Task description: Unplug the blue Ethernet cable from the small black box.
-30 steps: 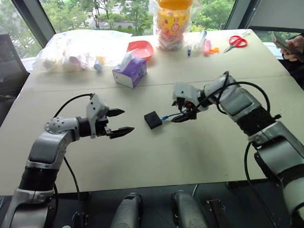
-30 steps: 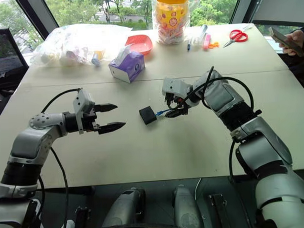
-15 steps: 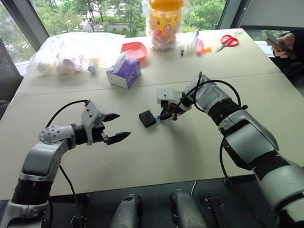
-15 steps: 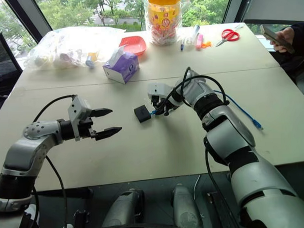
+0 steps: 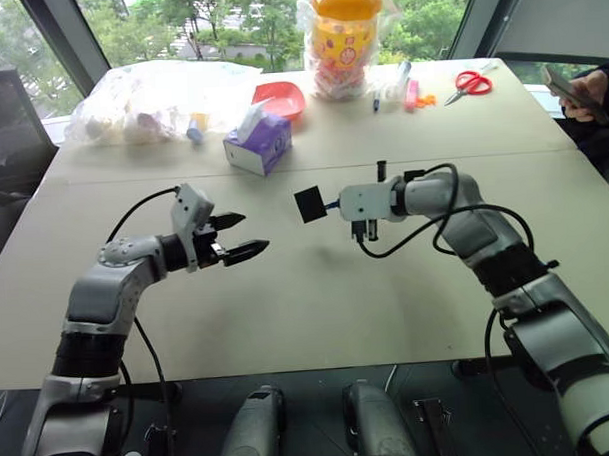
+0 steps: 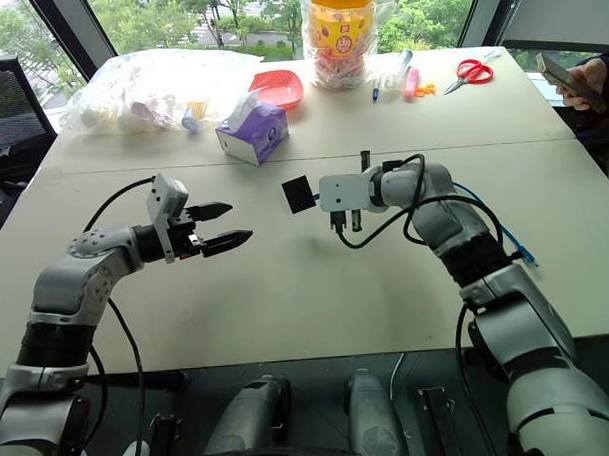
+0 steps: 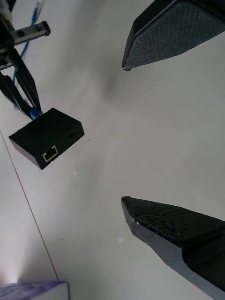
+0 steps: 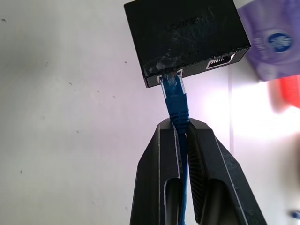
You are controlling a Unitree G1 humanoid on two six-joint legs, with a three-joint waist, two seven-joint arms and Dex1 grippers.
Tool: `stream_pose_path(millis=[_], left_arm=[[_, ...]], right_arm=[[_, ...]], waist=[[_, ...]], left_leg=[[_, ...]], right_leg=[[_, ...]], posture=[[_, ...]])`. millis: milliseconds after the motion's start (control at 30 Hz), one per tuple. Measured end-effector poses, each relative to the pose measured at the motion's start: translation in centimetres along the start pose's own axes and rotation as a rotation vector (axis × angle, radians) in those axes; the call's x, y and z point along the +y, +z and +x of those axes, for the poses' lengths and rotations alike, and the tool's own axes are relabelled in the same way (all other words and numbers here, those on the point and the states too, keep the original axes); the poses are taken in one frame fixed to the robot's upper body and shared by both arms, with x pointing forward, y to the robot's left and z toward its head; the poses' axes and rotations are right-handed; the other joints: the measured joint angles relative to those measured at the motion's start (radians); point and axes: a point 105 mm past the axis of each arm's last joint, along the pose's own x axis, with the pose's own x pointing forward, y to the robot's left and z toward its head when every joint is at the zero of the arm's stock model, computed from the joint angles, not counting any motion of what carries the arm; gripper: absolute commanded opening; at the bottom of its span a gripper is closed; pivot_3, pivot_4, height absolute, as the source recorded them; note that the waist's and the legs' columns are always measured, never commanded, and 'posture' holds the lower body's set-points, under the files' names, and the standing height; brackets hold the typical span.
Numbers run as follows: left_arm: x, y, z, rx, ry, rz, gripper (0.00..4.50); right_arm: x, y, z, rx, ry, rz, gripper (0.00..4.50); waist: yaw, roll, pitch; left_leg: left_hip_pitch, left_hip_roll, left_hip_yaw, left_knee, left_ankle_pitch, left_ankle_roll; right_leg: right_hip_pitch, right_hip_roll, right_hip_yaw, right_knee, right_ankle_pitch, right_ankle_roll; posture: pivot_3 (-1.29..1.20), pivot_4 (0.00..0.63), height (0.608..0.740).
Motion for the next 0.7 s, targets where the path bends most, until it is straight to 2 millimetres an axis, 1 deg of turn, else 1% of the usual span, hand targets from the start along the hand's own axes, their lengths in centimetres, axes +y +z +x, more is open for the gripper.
stream_pose_path(millis=[67, 167, 233, 333, 567, 633, 667, 700], left_arm=[[-0.3, 1.1, 0.7, -0.026, -0.041, -0.039, 4.5], [-1.3, 2.1, 1.3, -0.04, -0.125, -0.109, 4.5], [-1.9, 2.6, 1.3, -0.036, -0.177, -0.145, 4.5], [-2.3, 2.9, 1.3, -0.034, -0.218, -0.184, 4.5], [-2.4, 3.3, 1.4, -0.045, -0.236, -0.205, 4.5], [-2.3, 3.4, 1.4, -0.051, -0.233, -0.206, 3.97], [-2.3, 3.5, 1.4, -0.057, -0.233, -0.209, 3.62], [-2.3, 3.6, 1.4, -0.067, -0.235, -0.212, 3.15]], right_arm=[[0.2, 2.0, -1.0, -0.069, -0.085, -0.039, 0.03], [0.3, 3.9, -2.0, -0.115, -0.143, -0.11, 0.03], [0.6, 5.1, -2.4, -0.144, -0.157, -0.146, 0.03], [0.5, 5.8, -2.7, -0.152, -0.168, -0.167, 0.03], [0.4, 6.8, -3.1, -0.179, -0.16, -0.174, 0.03], [0.5, 6.9, -3.1, -0.183, -0.149, -0.169, 0.0], [0.6, 6.9, -3.1, -0.182, -0.144, -0.166, 0.0], [0.6, 7.0, -3.1, -0.185, -0.136, -0.164, 0.0]], waist=[[-0.005, 0.0, 0.0], [-0.007, 0.0, 0.0], [-0.007, -0.001, 0.0], [-0.006, -0.001, 0.0], [-0.003, -0.002, 0.001], [-0.003, -0.002, 0.001], [-0.003, -0.002, 0.001], [-0.003, -0.002, 0.001]], left_leg=[[0.001, 0.0, 0.002, 0.0, 0.0, 0.0], [0.002, 0.0, 0.004, 0.001, 0.0, 0.0], [0.002, 0.001, 0.004, 0.003, 0.0, 0.0], [0.002, 0.001, 0.004, 0.007, 0.0, 0.0], [0.002, 0.002, 0.003, 0.014, 0.0, 0.001], [0.002, 0.002, 0.003, 0.015, 0.0, 0.001], [0.002, 0.002, 0.003, 0.015, 0.0, 0.001], [0.002, 0.002, 0.003, 0.015, 0.0, 0.001]], right_leg=[[0.0, 0.0, 0.001, 0.001, 0.0, 0.0], [0.0, 0.0, 0.003, 0.003, 0.0, 0.0], [0.0, 0.001, 0.003, 0.004, 0.0, 0.0], [0.001, 0.001, 0.003, 0.007, 0.0, 0.0], [0.003, 0.001, 0.003, 0.011, 0.0, 0.0], [0.003, 0.001, 0.003, 0.011, 0.0, 0.0], [0.003, 0.001, 0.003, 0.011, 0.0, 0.0], [0.003, 0.001, 0.003, 0.011, 0.0, 0.0]], posture=[[0.0, 0.15, 0.74], [0.0, 0.15, 0.74], [0.0, 0.15, 0.74], [0.0, 0.15, 0.74], [0.0, 0.15, 0.74], [0.0, 0.15, 0.74], [0.0, 0.15, 0.74], [0.0, 0.15, 0.74]])
